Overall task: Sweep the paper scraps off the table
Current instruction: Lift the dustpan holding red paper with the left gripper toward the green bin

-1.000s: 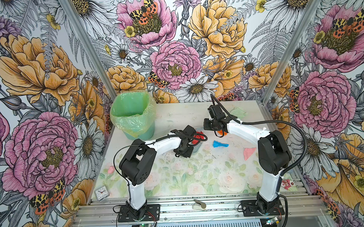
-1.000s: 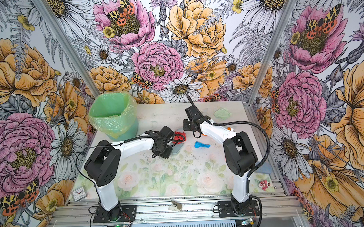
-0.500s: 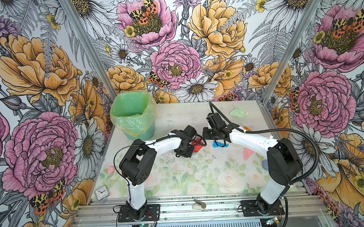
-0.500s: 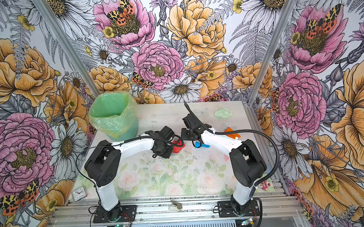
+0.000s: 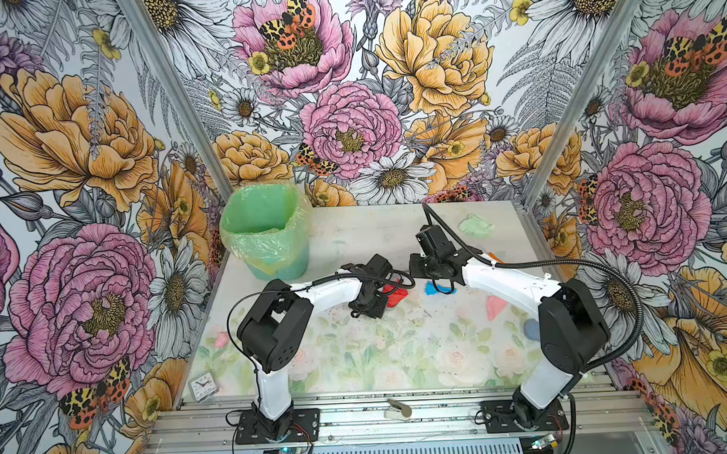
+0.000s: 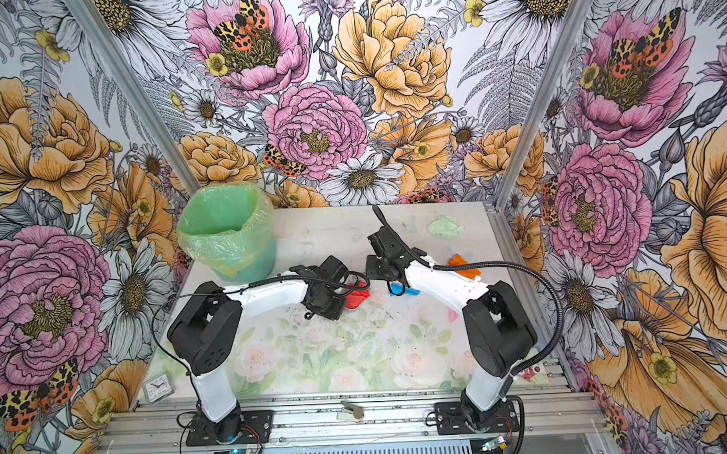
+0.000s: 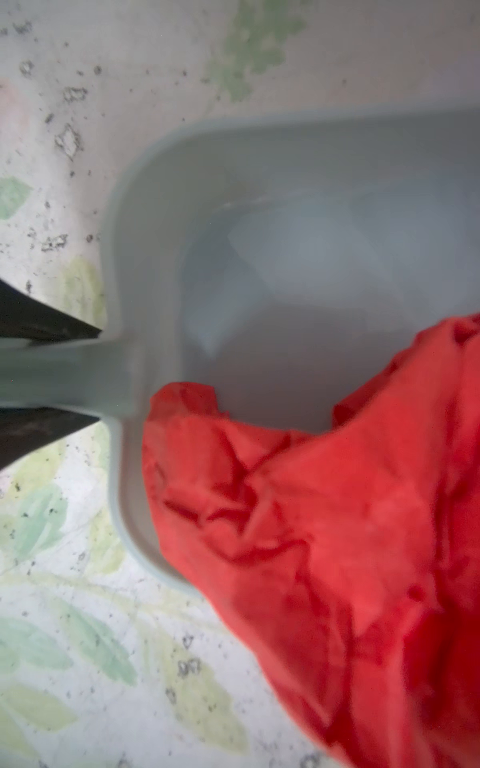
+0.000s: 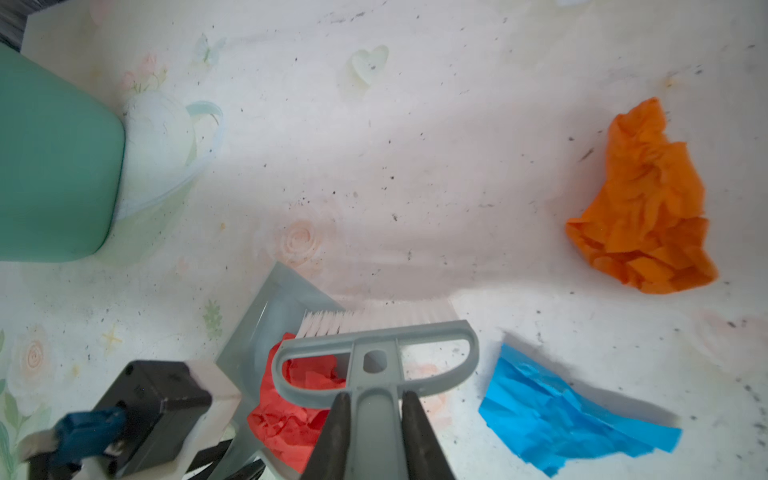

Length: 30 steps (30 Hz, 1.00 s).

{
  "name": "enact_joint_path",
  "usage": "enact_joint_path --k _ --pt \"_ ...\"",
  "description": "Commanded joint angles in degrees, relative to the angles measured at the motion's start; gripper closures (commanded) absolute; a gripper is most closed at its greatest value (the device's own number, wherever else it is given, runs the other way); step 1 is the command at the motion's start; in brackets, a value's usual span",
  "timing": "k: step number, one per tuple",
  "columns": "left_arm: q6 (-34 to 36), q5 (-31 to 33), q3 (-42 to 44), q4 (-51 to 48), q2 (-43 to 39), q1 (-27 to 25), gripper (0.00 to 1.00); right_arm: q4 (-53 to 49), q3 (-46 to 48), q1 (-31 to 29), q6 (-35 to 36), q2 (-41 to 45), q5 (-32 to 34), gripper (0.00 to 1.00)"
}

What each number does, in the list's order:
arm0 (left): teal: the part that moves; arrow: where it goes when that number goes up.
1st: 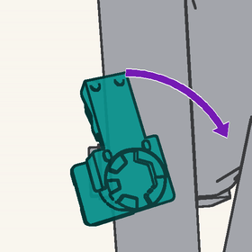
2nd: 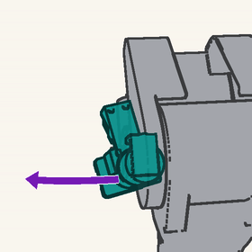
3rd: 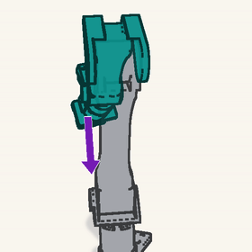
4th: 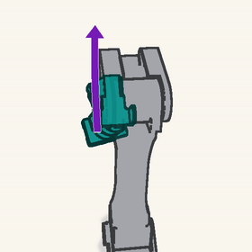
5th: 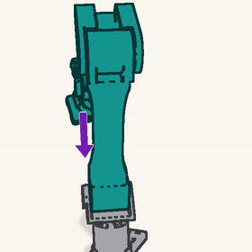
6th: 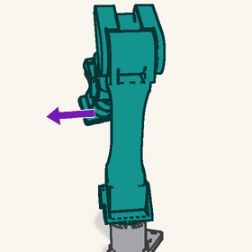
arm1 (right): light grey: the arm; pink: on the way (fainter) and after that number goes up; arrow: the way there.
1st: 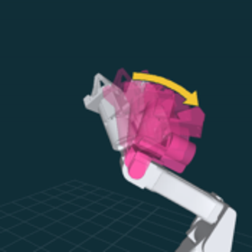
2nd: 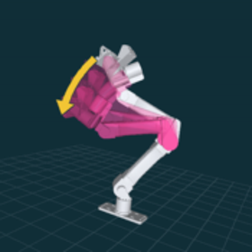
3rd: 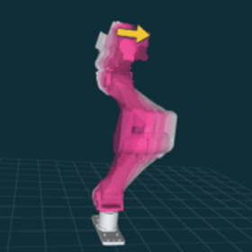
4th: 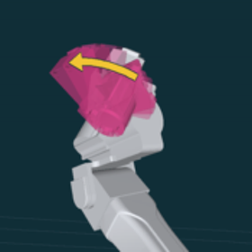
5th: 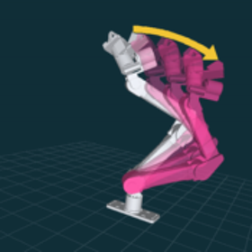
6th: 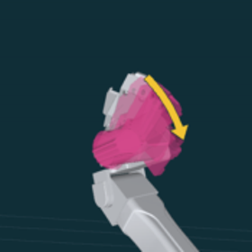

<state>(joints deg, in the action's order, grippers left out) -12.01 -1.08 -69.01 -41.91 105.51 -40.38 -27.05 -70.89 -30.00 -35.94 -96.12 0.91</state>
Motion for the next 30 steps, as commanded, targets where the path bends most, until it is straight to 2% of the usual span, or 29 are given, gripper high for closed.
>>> enact_joint_path --k 1,16,30 --pt "-0.47 0.73 0.86 2.92 -4.06 -0.35 0.93 -0.09 -0.85 2.49 1.11 4.17 1.11 1.0" --pt "-0.45 2.27 1.69 3.26 -10.41 -0.49 0.93 -2.33 -1.87 8.29 3.01 11.34 1.9 1.0" --pt "1.15 3.98 -4.57 -5.8 -17.63 0.86 0.92 -5.63 -1.4 8.39 4.57 14.55 4.71 1.0"
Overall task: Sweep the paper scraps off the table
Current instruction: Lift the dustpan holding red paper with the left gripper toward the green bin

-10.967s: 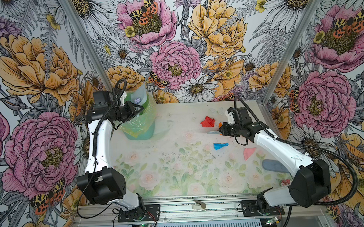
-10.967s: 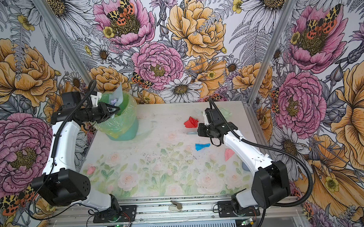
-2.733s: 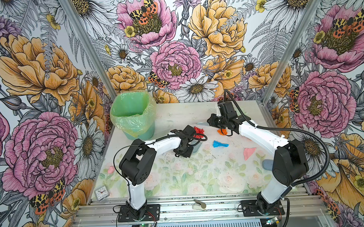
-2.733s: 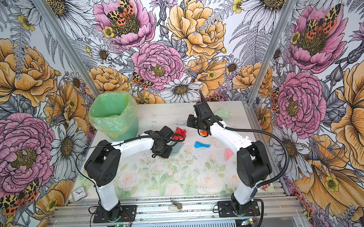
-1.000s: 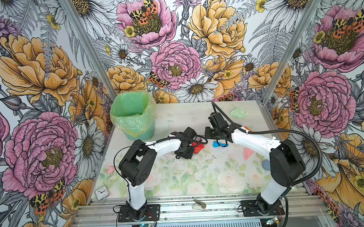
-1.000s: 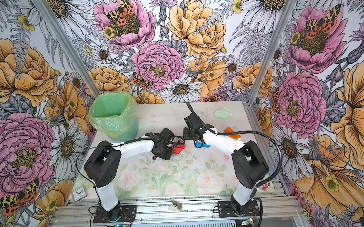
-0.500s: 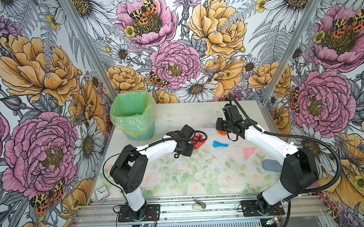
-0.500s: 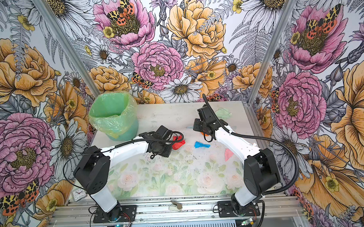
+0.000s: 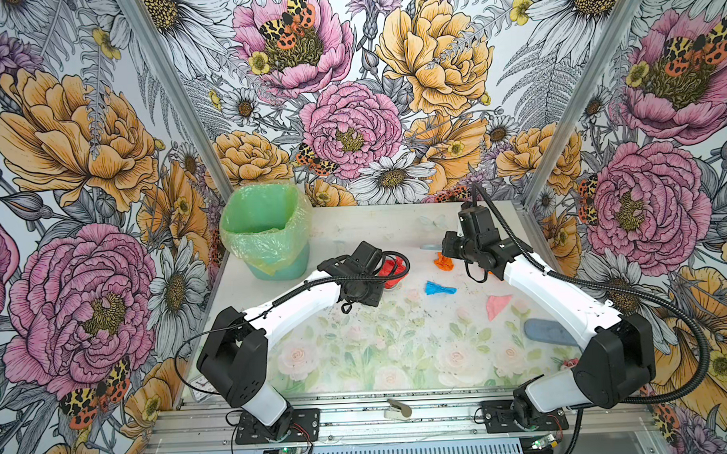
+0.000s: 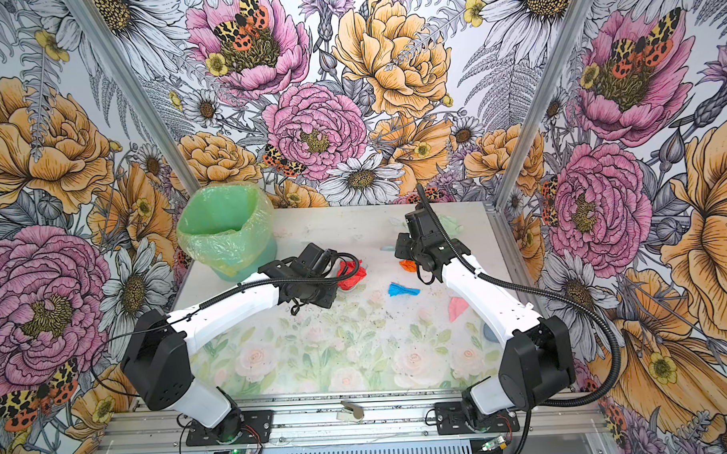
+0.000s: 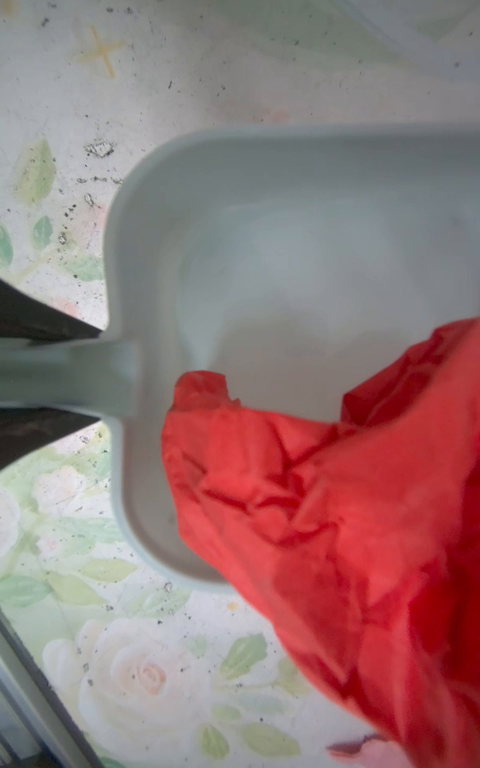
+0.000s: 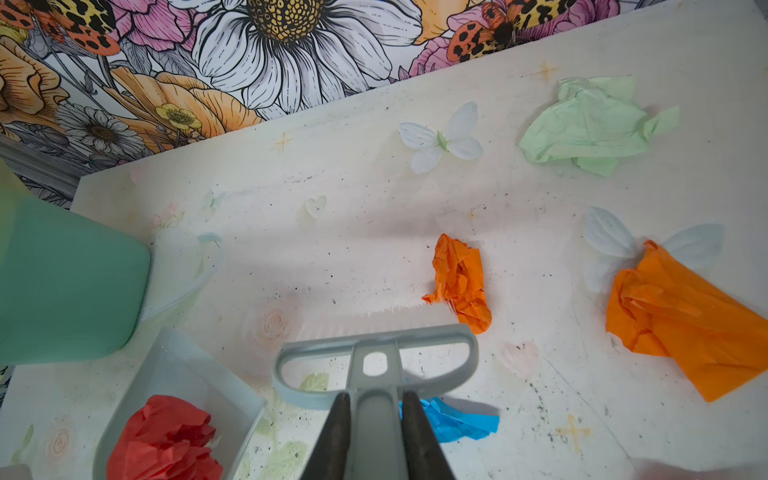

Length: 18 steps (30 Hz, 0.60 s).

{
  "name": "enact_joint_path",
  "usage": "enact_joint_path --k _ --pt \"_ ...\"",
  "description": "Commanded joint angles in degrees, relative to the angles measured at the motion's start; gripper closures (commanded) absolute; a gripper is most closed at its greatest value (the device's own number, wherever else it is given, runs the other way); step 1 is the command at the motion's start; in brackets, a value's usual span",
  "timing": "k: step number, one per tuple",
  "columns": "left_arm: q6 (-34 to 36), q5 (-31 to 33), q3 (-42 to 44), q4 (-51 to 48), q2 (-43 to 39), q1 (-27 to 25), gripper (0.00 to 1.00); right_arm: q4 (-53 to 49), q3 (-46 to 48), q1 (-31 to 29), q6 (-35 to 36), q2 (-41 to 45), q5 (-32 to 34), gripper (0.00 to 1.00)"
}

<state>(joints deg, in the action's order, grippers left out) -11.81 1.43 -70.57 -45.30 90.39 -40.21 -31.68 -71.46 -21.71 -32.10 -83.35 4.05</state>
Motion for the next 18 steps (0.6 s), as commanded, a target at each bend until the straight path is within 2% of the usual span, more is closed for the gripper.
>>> enact_joint_path --k 1,14,18 --pt "1.26 1.4 -3.61 -3.05 -2.92 1.03 0.92 -1.07 -0.85 0.24 0.74 1.79 1.73 1.0" --pt "5.65 -0.88 -13.19 -11.15 -9.07 11.5 0.91 -1.19 -0.07 0.17 0.9 1.85 1.53 1.0" --pt "6.54 -3.3 -15.52 -12.4 -10.44 15.02 0.9 -1.18 0.01 0.18 1.12 1.52 1.51 1.0"
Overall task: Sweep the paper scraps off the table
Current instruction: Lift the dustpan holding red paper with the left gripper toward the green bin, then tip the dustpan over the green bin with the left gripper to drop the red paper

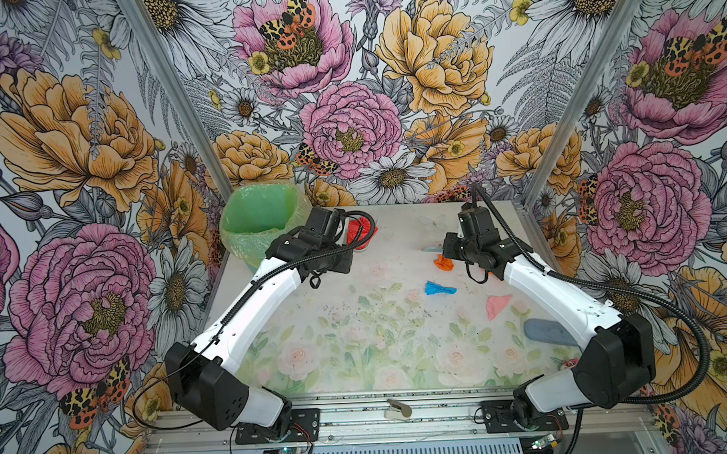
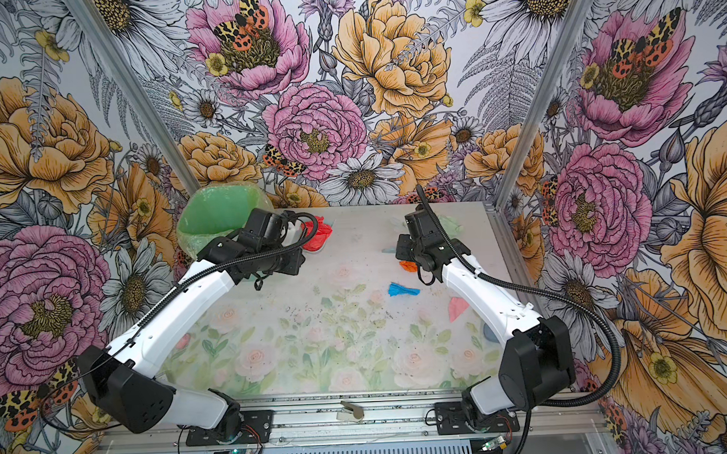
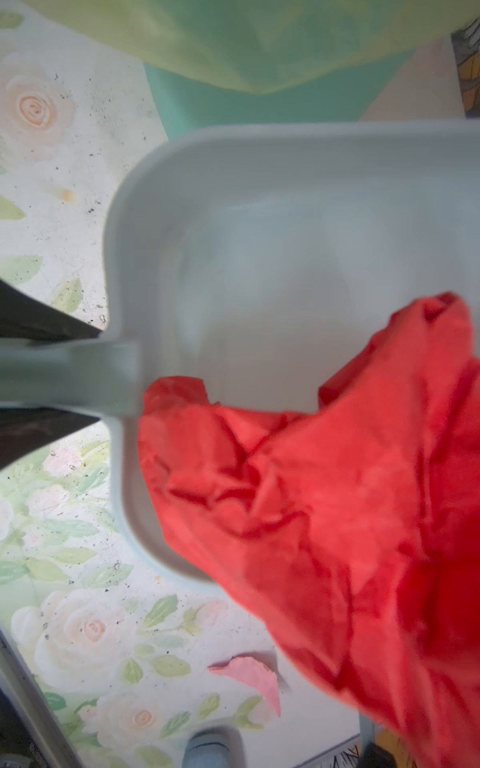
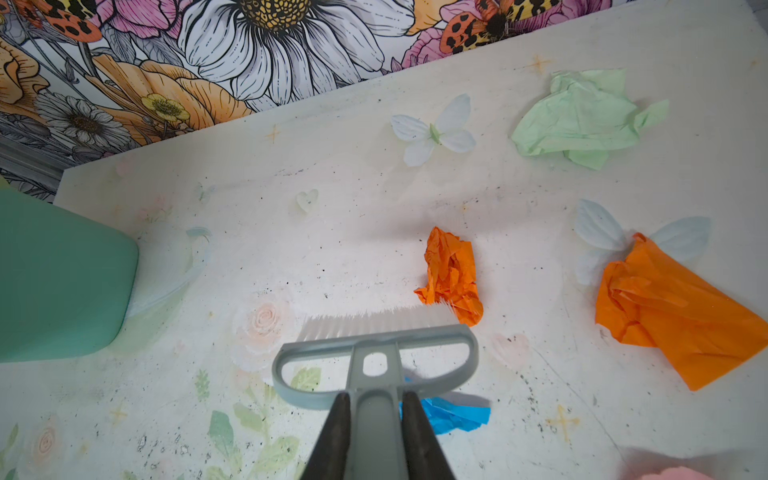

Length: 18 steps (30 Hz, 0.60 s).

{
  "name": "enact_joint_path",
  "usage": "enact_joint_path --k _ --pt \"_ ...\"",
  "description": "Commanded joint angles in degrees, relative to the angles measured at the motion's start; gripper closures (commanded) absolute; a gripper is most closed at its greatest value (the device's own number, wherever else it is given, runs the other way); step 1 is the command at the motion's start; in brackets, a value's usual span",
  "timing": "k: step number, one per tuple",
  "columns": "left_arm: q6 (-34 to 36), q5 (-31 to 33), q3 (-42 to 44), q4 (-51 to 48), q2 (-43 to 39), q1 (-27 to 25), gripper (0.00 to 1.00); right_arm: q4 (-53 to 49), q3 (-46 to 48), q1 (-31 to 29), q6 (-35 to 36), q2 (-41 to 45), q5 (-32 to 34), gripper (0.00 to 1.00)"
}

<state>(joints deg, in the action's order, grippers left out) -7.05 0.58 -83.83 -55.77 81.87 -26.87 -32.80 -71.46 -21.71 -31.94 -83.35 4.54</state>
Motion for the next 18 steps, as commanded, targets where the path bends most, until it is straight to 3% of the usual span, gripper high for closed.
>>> enact_joint_path --k 1,5,18 --pt "1.83 -2.77 -2.8 -2.18 -2.12 2.49 0.9 0.01 0.0 0.14 0.84 1.44 0.96 1.0" --pt "1.93 -3.97 -4.83 -3.13 -2.83 5.4 0.9 0.01 0.01 0.18 0.89 1.02 0.65 1.0" --pt "0.92 -22.8 -10.35 -3.01 -1.35 20.85 0.9 0.01 0.37 0.18 0.91 0.51 0.11 1.0"
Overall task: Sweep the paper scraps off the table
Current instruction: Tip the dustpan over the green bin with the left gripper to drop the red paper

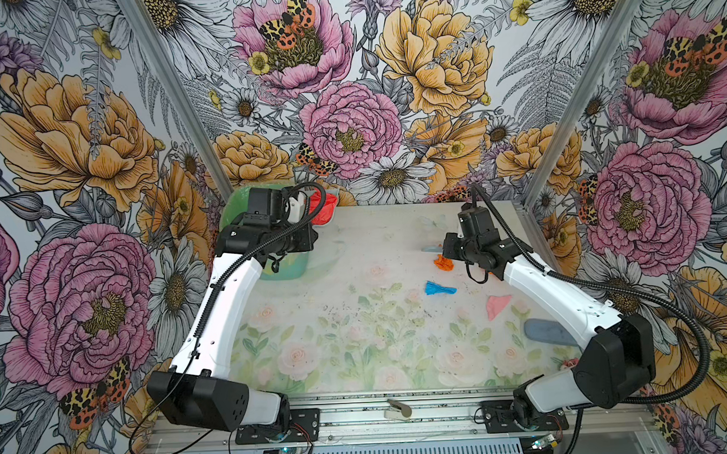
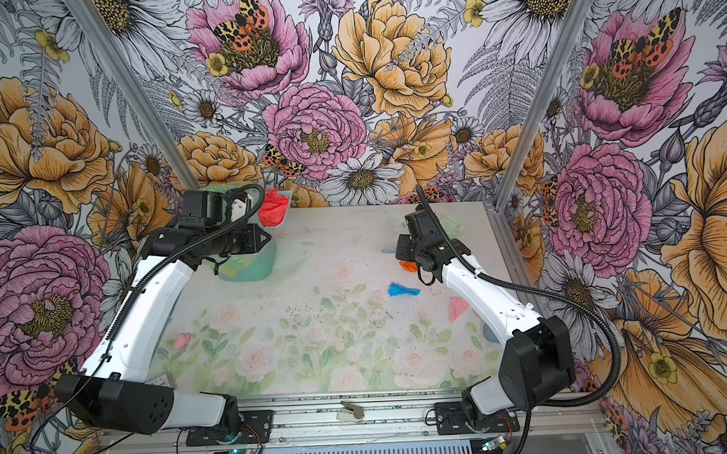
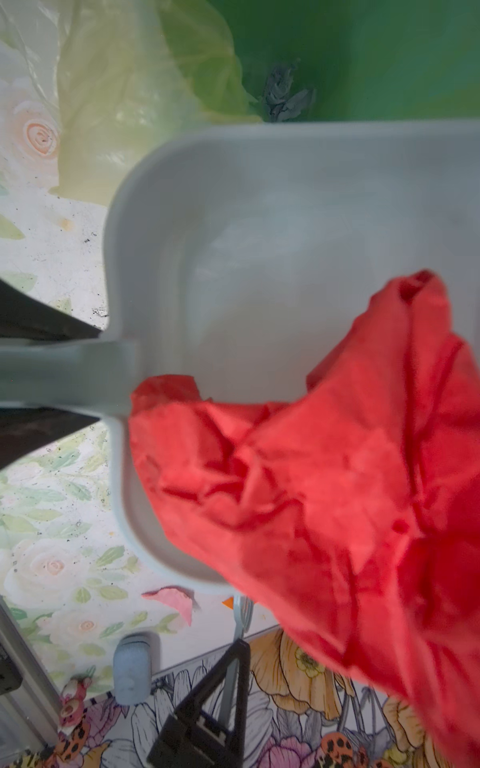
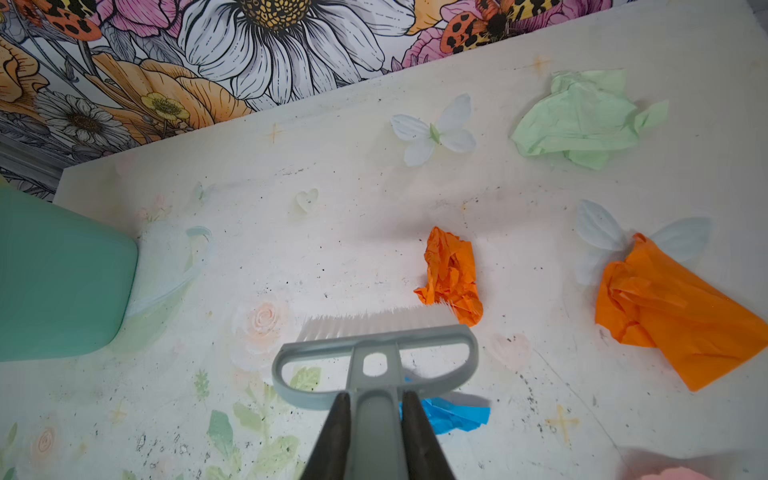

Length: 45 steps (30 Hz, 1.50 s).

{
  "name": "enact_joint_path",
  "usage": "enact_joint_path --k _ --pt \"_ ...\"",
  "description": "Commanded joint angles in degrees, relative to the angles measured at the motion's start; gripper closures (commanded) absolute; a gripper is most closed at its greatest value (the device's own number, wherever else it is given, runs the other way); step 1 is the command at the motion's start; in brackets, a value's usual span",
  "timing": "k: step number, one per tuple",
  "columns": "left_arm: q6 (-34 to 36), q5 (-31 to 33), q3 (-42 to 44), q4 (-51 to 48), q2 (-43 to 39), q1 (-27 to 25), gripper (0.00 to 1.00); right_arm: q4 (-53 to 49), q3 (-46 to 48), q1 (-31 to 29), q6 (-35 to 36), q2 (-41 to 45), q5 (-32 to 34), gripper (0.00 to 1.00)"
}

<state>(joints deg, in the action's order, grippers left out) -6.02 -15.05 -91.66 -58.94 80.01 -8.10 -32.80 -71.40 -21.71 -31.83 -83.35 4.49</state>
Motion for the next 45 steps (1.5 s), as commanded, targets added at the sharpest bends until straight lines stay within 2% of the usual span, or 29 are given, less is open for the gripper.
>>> enact_joint_path --k 1,17,35,45 --pt "-0.28 -8.5 -2.85 0.14 0.98 3.08 0.9 0.01 0.38 0.16 0.73 0.54 0.16 1.0" --pt "-6.13 -27.04 -4.14 3.43 6.32 16.05 0.91 -0.03 1.11 0.18 0.42 1.44 0.21 1.0" --pt "-13.87 -38.49 -2.06 11.08 9.33 22.74 0.91 0.04 1.87 0.13 0.7 1.79 0.43 1.0" --pt "-18.8 -43.23 1.3 17.89 10.47 24.35 0.91 0.04 2.14 0.16 0.72 2.03 0.54 1.0"
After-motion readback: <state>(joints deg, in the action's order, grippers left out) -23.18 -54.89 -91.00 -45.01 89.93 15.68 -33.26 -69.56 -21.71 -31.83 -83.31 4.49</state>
